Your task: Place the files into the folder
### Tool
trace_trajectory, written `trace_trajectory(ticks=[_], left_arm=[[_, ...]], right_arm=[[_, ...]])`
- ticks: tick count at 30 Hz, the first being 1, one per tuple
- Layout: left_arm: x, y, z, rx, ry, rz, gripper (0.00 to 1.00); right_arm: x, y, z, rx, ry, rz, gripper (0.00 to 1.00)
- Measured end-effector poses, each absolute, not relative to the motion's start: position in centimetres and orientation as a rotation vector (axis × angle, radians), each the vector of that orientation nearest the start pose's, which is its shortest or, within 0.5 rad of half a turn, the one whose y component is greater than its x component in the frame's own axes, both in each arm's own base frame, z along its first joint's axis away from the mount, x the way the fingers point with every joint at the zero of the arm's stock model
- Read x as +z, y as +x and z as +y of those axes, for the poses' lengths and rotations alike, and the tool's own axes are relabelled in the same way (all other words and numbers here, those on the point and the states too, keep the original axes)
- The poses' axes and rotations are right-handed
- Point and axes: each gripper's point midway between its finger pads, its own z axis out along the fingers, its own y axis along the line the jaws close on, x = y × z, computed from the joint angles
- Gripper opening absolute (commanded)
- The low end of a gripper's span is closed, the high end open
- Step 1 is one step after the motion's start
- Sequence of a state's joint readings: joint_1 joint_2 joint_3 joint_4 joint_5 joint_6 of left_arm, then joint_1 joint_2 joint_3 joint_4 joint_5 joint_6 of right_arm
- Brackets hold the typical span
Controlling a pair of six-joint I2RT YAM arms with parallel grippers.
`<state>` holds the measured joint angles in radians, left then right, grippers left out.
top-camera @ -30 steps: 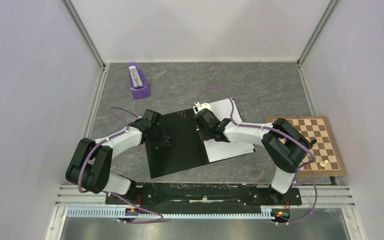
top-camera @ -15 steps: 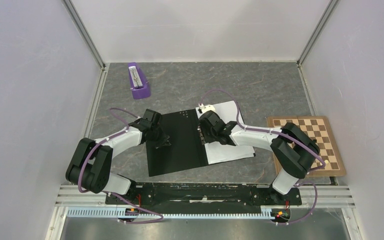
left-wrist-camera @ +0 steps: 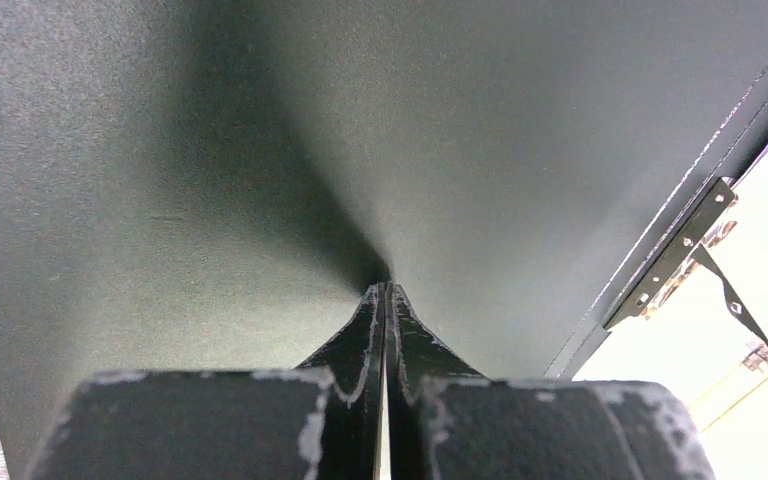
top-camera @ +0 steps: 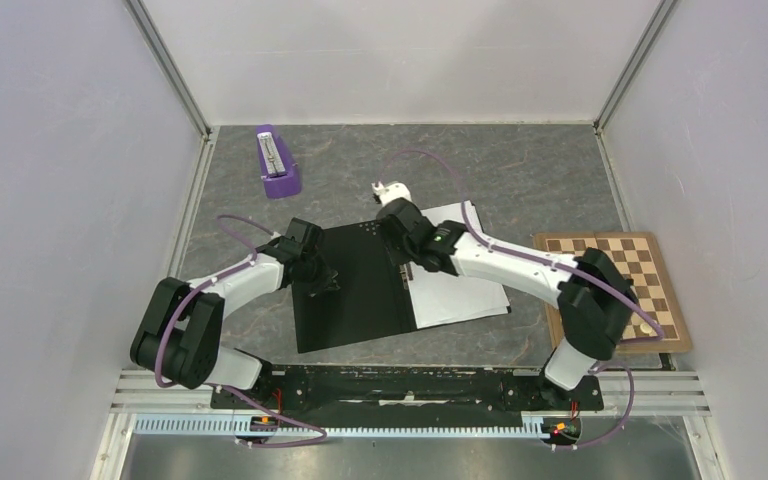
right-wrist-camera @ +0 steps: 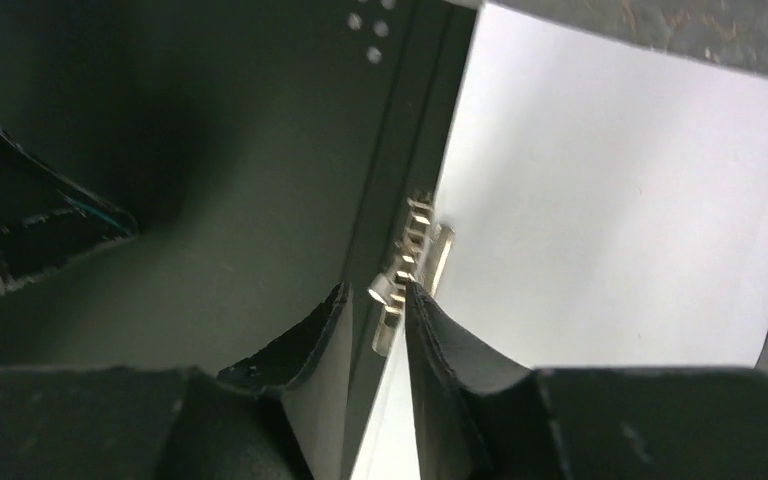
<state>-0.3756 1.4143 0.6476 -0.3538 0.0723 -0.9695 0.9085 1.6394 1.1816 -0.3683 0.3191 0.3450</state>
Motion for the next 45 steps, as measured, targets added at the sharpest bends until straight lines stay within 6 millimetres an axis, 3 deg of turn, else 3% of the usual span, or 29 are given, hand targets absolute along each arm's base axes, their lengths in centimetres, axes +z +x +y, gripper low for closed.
trace_trajectory(ticks=[3,7,14,25,31,45], left_arm=[[1.5,24.6,-14.7,-0.472,-0.797,2.677,0.02],[1.5,24.7,-14.6,-0.466,-0.797,2.673,0.02],[1.5,24.7,-14.5,-0.463,-0.797,2.671,0.02],[1.5,24.7,-14.5,-0.462,-0.798,2.672,0.02],[1.5,24.7,-14.5,-0.462,-0.797,2.672,0.02],[1.5,24.6,-13.9,-0.432,-0.802,2.648,0.02]], right_arm=[[12.1,30.3,32.7,0.181,-0.554,2.283,0.26],[10.9,30.6,33.6,0.093,-0.617,2.300,0.23],[8.4,30.2,32.4,-0.072,-0.710,2.349,0.20],[8.1,29.4,32.0,-0.126,-0.737,2.347,0.15],[6.9,28.5,30.7,-0.164,-0.745,2.369,0.12],[6.3,26.6,29.2,-0.048,-0.668,2.362,0.12]])
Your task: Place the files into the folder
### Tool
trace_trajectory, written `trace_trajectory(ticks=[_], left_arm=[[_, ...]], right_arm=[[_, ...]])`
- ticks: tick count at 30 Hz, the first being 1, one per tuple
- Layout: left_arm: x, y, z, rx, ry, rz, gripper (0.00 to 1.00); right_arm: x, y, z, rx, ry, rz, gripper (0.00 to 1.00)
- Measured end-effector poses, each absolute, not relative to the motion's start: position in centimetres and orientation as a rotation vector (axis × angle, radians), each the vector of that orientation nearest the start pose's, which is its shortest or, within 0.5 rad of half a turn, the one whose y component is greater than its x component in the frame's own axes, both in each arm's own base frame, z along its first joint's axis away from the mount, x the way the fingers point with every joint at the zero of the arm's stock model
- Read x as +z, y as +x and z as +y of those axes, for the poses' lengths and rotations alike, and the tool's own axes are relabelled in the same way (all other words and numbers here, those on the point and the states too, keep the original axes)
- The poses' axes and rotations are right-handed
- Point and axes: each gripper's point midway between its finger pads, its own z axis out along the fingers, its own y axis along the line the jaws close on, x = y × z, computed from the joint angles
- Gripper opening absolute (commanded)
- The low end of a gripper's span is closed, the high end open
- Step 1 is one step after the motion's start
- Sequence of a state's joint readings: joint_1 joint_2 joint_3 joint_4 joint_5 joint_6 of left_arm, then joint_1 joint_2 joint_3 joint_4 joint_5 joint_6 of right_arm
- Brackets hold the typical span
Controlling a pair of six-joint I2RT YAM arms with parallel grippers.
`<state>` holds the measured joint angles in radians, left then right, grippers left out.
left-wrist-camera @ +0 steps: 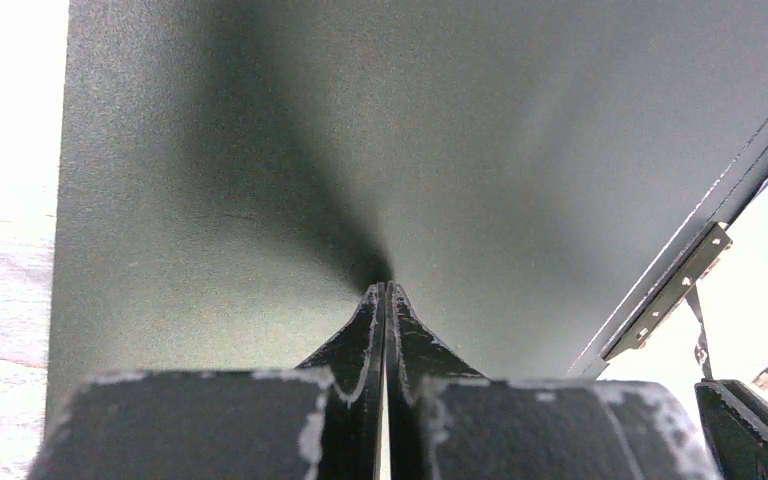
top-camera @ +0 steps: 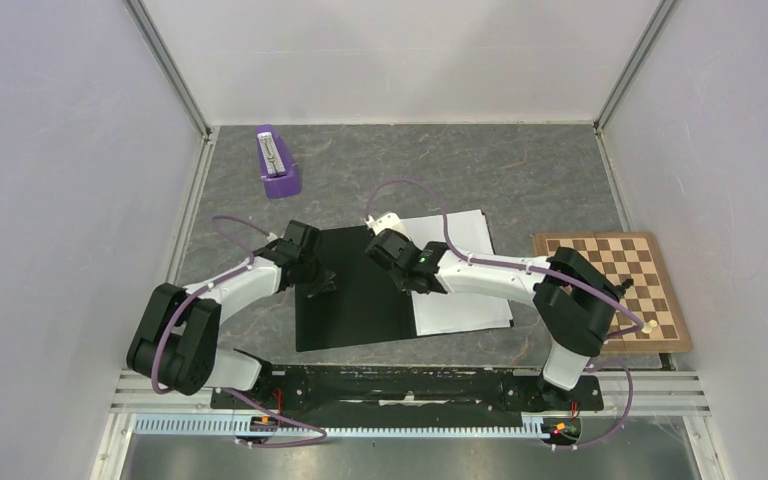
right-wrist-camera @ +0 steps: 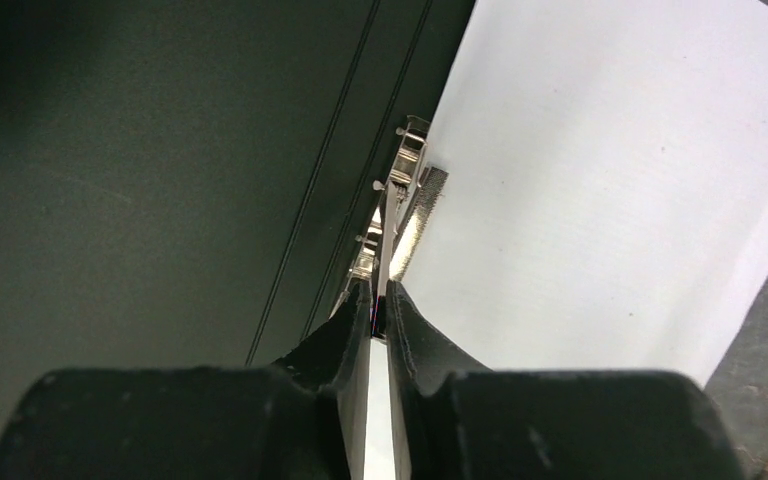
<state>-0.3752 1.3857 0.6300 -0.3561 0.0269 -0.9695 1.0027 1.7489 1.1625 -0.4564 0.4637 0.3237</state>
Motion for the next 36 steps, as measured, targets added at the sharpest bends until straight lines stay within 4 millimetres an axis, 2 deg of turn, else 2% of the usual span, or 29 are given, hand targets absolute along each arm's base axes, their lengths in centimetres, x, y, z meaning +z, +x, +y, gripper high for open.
trace_trajectory(ticks=[9,20,36], left_arm=[[1.6,24.3,-13.8,-0.440,-0.801,2.638,0.02],[2.4,22.6,-13.1,-0.434,-0.771,2.650,0.02],[1.9,21.6,-12.7,-0.412,-0.763,2.675,0.02]], right_arm=[[6.9,27.0,30.3,0.001,-0.651,2.354,0.15],[7.9,27.8,31.5,-0.007,-0.655,2.358,0.17],[7.6,27.4,30.6,-0.050,-0.672,2.383,0.17]])
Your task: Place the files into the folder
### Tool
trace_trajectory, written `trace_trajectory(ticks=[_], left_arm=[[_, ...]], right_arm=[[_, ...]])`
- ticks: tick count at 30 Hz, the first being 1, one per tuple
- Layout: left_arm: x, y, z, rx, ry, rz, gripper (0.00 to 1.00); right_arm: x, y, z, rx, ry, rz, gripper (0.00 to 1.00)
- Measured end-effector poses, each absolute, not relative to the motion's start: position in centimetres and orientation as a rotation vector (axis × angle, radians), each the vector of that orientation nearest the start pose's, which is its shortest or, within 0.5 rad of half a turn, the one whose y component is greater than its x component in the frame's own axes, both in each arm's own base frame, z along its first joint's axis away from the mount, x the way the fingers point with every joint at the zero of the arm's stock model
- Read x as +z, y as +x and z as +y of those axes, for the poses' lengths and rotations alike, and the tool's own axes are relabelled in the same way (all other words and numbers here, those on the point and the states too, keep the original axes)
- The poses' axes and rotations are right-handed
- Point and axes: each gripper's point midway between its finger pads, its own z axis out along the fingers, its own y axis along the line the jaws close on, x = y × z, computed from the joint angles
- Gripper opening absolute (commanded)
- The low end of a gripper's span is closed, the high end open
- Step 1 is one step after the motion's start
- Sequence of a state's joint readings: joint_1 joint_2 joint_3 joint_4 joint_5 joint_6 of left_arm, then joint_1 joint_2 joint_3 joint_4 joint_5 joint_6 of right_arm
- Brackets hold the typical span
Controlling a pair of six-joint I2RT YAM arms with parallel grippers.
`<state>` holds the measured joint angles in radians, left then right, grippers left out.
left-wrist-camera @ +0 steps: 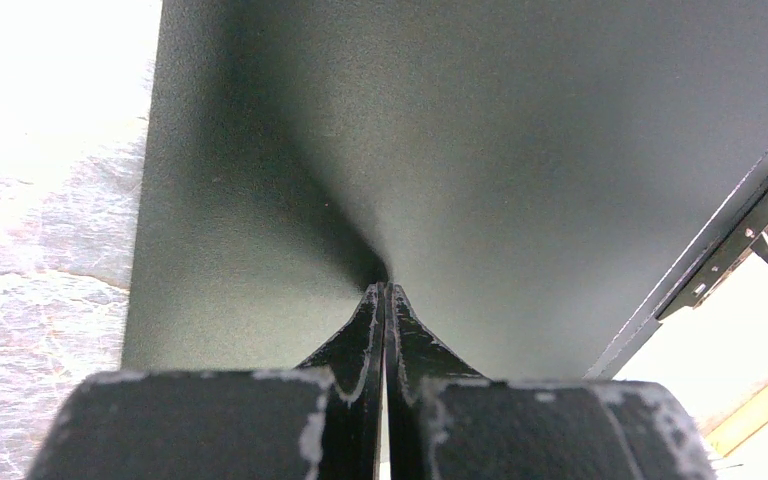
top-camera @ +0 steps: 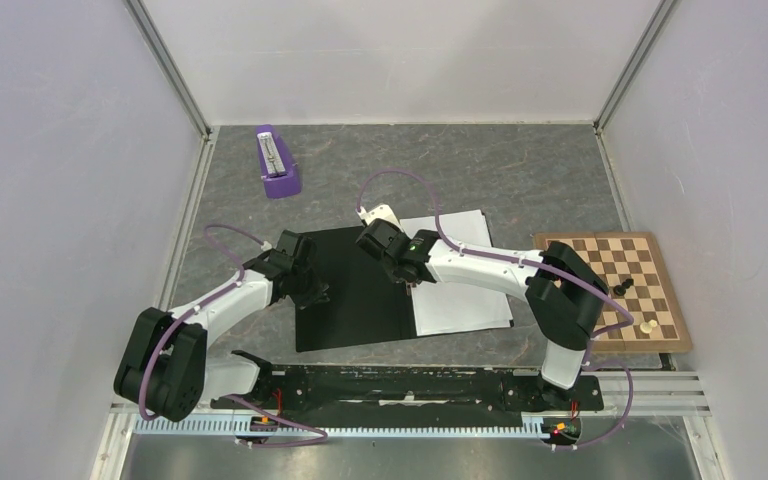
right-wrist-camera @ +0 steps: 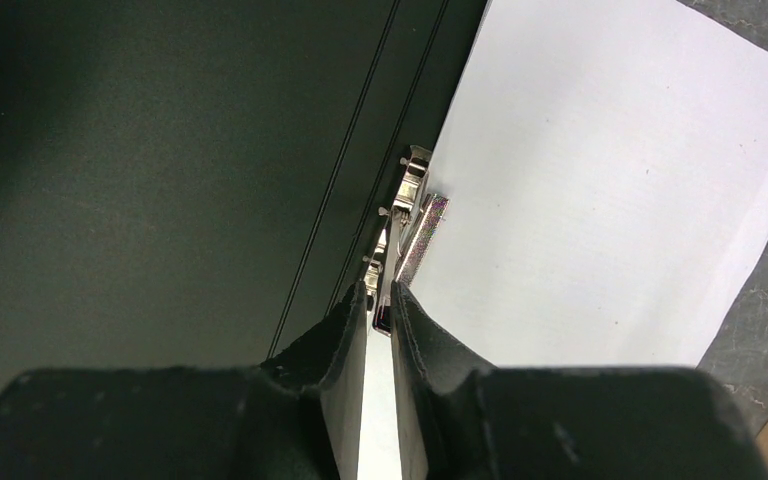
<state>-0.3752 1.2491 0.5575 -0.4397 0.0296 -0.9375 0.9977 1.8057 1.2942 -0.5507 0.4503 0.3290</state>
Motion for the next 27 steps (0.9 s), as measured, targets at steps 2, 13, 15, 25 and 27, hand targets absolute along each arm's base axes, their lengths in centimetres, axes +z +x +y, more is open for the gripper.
trace_trajectory(ticks=[2,13,15,25,27], left_arm=[[1.80,21.48,-12.63,-0.410,-0.764,2.677,0.02],[1.55,21.30,-12.51,-0.402,-0.767,2.682,0.02],[1.52,21.29,-12.52,-0.402,-0.768,2.683,0.02],[1.45,21.29,-12.54,-0.402,-0.777,2.684,0.02],[1.44,21.30,-12.55,-0.402,-0.777,2.684,0.02]], right_arm=[[7.55,27.38,30.57,-0.053,-0.673,2.385,0.17],[7.67,27.22,30.58,-0.052,-0.677,2.384,0.14],[7.81,27.21,30.59,-0.049,-0.676,2.382,0.14],[7.78,26.76,30.21,-0.048,-0.674,2.386,0.12],[7.54,26.60,29.99,-0.053,-0.673,2.392,0.12]])
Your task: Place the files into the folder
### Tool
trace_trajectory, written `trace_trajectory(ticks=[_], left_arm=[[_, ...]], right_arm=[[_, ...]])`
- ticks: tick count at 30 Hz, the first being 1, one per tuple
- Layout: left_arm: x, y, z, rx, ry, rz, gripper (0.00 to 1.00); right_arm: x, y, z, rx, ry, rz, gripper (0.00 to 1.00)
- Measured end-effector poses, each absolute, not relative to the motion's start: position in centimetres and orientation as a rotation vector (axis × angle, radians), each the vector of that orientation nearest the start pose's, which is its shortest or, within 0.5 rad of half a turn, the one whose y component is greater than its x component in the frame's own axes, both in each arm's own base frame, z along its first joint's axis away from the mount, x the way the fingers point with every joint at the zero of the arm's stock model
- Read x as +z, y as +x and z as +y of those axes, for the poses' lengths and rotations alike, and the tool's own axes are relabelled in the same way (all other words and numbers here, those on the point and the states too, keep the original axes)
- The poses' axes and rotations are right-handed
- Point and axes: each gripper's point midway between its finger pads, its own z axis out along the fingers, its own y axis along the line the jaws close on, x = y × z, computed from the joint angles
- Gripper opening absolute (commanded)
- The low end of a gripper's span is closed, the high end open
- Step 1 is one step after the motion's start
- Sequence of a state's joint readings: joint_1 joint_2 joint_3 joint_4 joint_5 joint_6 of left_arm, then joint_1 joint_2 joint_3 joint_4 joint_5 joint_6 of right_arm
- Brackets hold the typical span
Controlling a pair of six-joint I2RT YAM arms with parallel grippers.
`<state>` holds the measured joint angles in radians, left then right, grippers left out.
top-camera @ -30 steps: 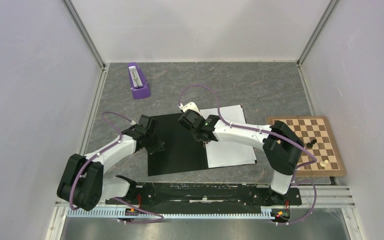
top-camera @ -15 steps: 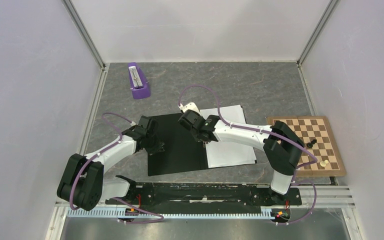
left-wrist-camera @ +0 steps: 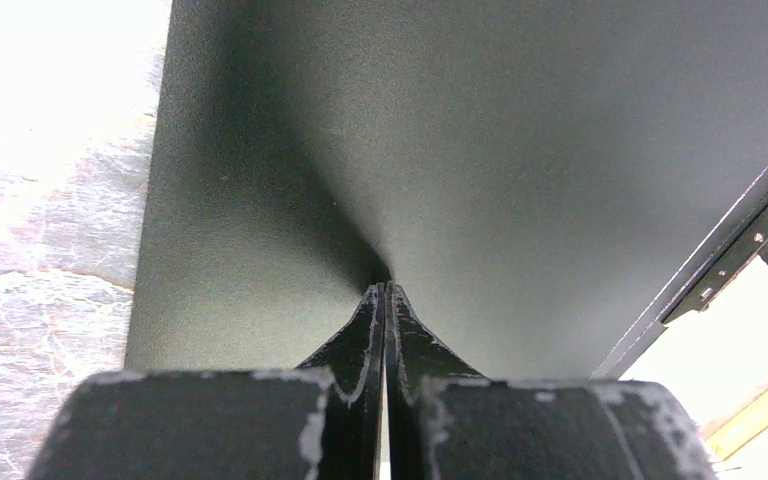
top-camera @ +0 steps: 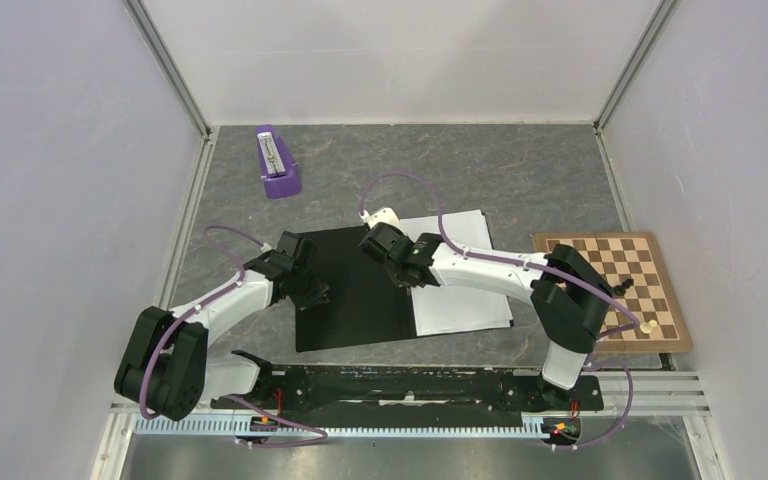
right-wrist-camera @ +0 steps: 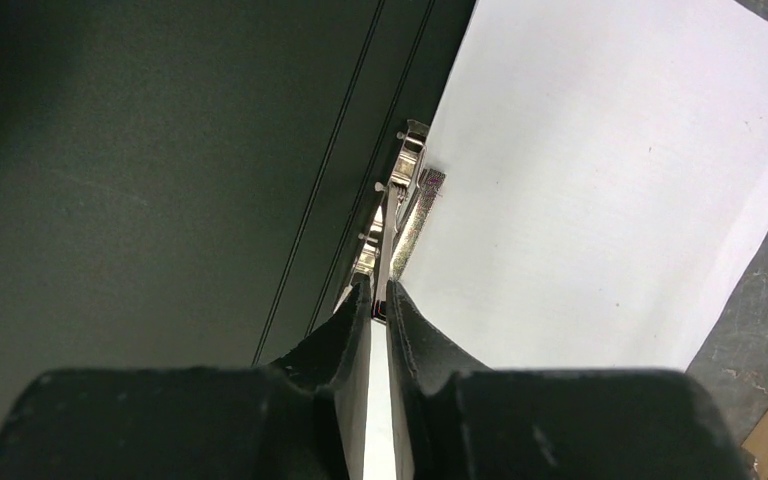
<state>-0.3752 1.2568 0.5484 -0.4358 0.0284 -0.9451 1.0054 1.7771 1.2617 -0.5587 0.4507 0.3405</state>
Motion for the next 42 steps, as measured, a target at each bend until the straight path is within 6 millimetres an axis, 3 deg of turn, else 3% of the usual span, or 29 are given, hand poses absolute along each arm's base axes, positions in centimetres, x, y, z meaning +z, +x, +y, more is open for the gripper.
trace_trajectory(ticks=[8,16,37,42], left_arm=[[1.4,21.6,-12.7,-0.412,-0.797,2.672,0.02],[1.4,22.0,-13.0,-0.440,-0.829,2.647,0.02],[1.4,22.0,-12.9,-0.452,-0.846,2.640,0.02],[1.4,22.0,-12.9,-0.457,-0.847,2.641,0.03]], right_arm=[[6.7,26.0,29.3,-0.053,-0.664,2.399,0.00],[6.2,24.9,28.0,0.012,-0.590,2.379,0.00],[2.1,23.5,28.1,0.141,-0.543,2.437,0.00],[2.0,23.5,28.2,0.140,-0.553,2.445,0.00]])
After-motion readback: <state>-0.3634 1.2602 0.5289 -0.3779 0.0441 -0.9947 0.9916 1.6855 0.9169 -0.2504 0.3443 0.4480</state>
